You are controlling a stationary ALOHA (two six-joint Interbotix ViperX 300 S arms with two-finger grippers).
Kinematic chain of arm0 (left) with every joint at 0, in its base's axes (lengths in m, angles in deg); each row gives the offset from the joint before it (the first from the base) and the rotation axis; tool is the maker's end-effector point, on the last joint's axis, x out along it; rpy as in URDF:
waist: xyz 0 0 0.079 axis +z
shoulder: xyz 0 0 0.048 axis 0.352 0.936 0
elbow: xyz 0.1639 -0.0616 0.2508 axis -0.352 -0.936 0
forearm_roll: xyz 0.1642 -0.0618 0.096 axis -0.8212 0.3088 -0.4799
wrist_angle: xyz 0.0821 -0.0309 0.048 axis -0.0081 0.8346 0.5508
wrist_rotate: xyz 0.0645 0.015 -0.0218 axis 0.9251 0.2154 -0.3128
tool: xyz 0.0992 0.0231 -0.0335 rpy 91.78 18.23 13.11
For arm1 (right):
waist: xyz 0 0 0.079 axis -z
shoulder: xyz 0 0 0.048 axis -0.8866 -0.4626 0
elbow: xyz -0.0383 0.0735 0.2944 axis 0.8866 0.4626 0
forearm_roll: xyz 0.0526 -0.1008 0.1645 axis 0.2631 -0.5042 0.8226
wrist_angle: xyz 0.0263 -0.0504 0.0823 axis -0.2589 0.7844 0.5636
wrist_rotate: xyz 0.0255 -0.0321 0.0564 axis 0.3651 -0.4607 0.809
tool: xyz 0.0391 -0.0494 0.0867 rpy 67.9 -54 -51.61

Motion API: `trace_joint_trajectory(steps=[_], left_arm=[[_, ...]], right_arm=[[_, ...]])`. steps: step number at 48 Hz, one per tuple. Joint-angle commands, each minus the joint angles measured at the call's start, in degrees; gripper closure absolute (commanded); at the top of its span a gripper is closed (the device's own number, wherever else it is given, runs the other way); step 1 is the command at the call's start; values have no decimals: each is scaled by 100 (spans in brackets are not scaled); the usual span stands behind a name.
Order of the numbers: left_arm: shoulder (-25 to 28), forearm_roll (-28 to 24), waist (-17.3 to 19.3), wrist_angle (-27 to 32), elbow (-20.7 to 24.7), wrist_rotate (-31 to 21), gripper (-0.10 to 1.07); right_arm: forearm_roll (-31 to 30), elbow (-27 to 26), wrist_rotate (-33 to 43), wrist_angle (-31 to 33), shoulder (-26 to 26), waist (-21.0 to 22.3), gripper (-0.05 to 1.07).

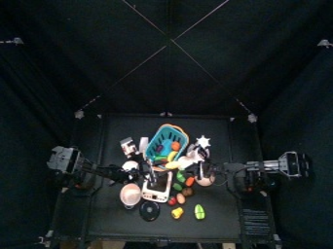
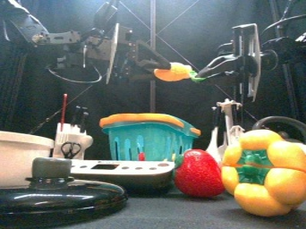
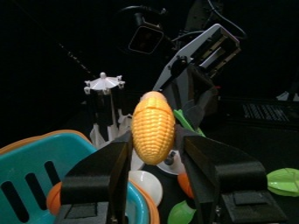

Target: Drop corn

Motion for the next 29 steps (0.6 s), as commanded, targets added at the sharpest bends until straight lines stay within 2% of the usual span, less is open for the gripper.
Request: trace_joint_trajectory(steps=[1, 14, 21, 29], left_arm=[[-141, -18, 9, -35, 18, 9, 40], [-457, -220, -105, -26, -404, 9, 40], [-571, -519, -281, 79, -668, 0, 40], [-624, -791, -483, 396, -809, -9, 40]], right_arm=[[0, -53, -18, 88, 79, -79, 66], [-9, -70, -26, 642, -202, -369, 65], [-70, -202, -26, 879, -598, -536, 64], [-229, -413, -26, 1266, -1020, -501, 63]])
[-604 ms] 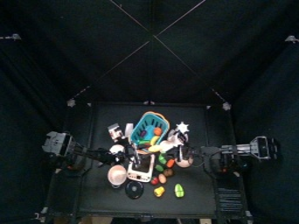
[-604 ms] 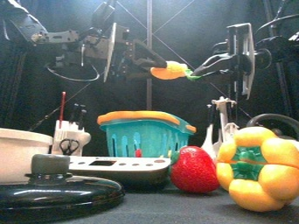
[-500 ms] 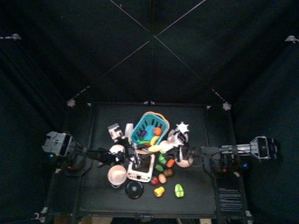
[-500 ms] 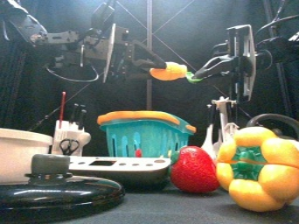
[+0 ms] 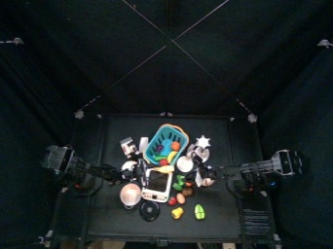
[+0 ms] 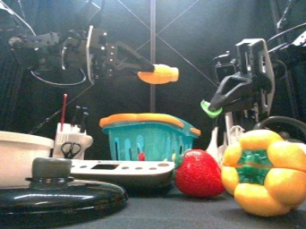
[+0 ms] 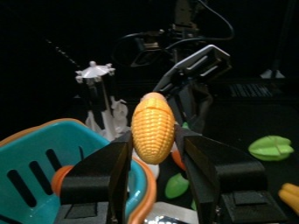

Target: Drop corn

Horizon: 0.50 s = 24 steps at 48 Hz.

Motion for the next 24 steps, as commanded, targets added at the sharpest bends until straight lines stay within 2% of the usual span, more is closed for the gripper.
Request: trace_joint_trajectory(steps=[1, 11, 24], left_arm=[[-97, -114, -105, 158, 53, 0, 40], [-114, -290, -229, 826, 26, -18, 40], [-114, -272, -272, 1107, -18, -18, 40]], right_arm=[[-70, -220, -9, 202, -141, 26, 63], [-141, -448, -9, 527, -404, 26, 52], [-255, -536, -9, 650, -439, 35, 33]])
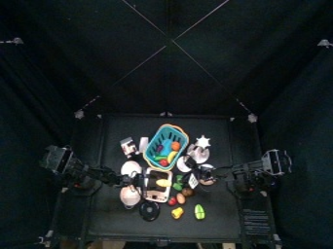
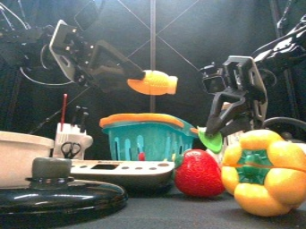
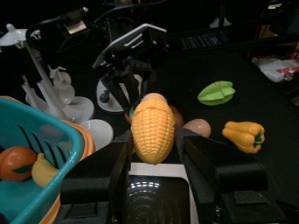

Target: Drop corn

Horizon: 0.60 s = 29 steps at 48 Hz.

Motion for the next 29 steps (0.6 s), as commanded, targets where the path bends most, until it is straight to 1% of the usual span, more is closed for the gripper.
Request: trace_joint_trajectory(steps=[1, 7, 12, 17, 19, 24, 26, 29], left_arm=[[-88, -18, -18, 0, 26, 0, 40], [-114, 0, -18, 0, -53, -9, 40], [-114, 44, -26, 9, -79, -9, 40], [-114, 88, -18, 105, -105, -9, 39], [-114, 105, -18, 141, -97, -9, 39], [-114, 141, -18, 220, -114, -9, 39], [-123, 158, -26, 246, -132, -9, 39], [-149, 185, -18, 272, -176, -18, 39]], right_arm=[[-18, -123, -9, 0, 62, 18, 32], [-53, -167, -9, 26, 70, 26, 29], [-290, -246, -18, 44, 70, 9, 28], [-765, -369, -18, 44, 79, -44, 29], [-1081, -457, -18, 44, 79, -105, 28], [-1600, -659, 0, 44, 88, -202, 29], [-1731, -738, 35, 70, 79, -202, 29], [-1758, -888, 35, 114, 88, -185, 29]])
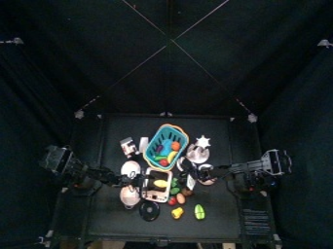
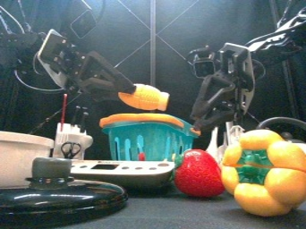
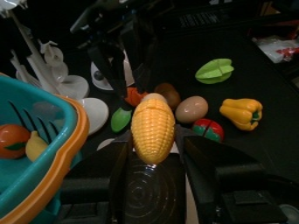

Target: Drop corn

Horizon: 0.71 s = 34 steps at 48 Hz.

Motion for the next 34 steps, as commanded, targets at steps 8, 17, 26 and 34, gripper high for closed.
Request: trace_joint_trajectory(steps=[8, 17, 26, 34], left_arm=[[-255, 325, -18, 18, -220, 0, 39], [-510, 492, -9, 18, -457, 18, 39], [-756, 492, -9, 18, -642, 18, 39], [-861, 492, -9, 18, -773, 9, 39]], right_arm=[[0, -659, 9, 9, -62, 18, 29], [149, -1063, -35, 35, -527, 132, 29], [105, -1310, -35, -9, -888, 255, 29], [97, -1459, -35, 26, -1055, 448, 29]])
